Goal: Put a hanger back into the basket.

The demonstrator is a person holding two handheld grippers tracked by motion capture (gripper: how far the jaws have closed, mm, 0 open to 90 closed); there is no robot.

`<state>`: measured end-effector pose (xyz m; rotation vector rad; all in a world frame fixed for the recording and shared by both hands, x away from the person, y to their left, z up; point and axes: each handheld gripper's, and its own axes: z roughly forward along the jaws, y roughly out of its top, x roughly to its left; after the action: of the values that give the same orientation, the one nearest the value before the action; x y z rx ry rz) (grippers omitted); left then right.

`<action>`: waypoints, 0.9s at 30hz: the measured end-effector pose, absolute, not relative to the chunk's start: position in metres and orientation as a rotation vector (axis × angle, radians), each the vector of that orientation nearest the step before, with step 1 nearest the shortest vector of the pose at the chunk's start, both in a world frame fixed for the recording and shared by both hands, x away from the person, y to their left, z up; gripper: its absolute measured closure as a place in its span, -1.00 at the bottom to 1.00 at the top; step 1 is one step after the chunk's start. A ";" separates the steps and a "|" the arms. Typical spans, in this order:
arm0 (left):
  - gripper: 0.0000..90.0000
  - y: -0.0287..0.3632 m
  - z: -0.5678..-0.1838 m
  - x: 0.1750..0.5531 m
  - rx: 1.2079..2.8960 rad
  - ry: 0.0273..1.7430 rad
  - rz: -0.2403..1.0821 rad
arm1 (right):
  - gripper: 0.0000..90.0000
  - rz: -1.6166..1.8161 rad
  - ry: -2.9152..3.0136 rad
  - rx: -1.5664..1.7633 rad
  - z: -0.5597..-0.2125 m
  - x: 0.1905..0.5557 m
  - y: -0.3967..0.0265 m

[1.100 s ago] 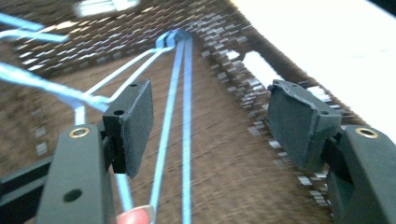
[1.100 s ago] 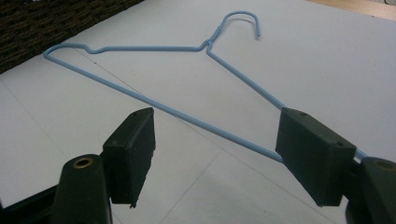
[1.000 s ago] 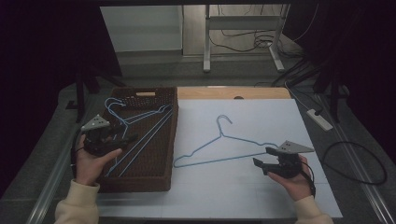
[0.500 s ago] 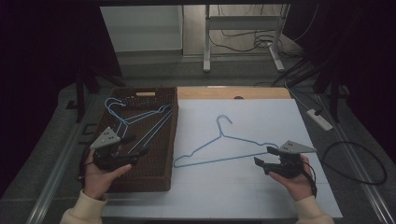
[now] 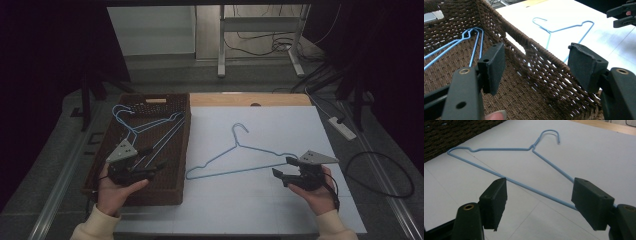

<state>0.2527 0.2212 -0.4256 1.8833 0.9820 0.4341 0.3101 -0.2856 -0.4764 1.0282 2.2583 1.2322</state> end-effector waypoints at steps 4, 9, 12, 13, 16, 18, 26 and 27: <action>-0.31 0.221 -0.426 0.253 1.880 0.985 0.436 | -0.35 1.235 2.264 1.040 -0.477 0.312 -0.285; -0.32 0.220 -0.427 0.253 1.882 0.987 0.434 | -0.38 1.216 2.245 1.092 -0.478 0.313 -0.283; -0.32 0.218 -0.426 0.253 1.881 0.979 0.433 | -0.26 1.207 2.248 1.121 -0.477 0.313 -0.281; -0.32 0.218 -0.425 0.253 1.881 0.975 0.431 | -0.24 1.211 2.257 1.121 -0.477 0.313 -0.280; -0.32 0.216 -0.425 0.253 1.883 0.965 0.419 | -0.20 1.199 2.285 1.147 -0.480 0.317 -0.277; -0.32 0.214 -0.426 0.253 1.888 0.961 0.413 | -0.07 1.181 2.322 1.155 -0.481 0.321 -0.271; -0.32 0.214 -0.423 0.251 1.886 0.948 0.413 | 0.79 1.149 2.454 1.103 -0.472 0.336 -0.229; -0.32 0.214 -0.423 0.251 1.886 0.948 0.413 | 0.79 1.149 2.454 1.103 -0.472 0.336 -0.229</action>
<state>0.2510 0.2137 -0.4230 1.8858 0.9482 0.4129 0.3358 -0.2293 -0.4724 1.1032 2.4542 1.1492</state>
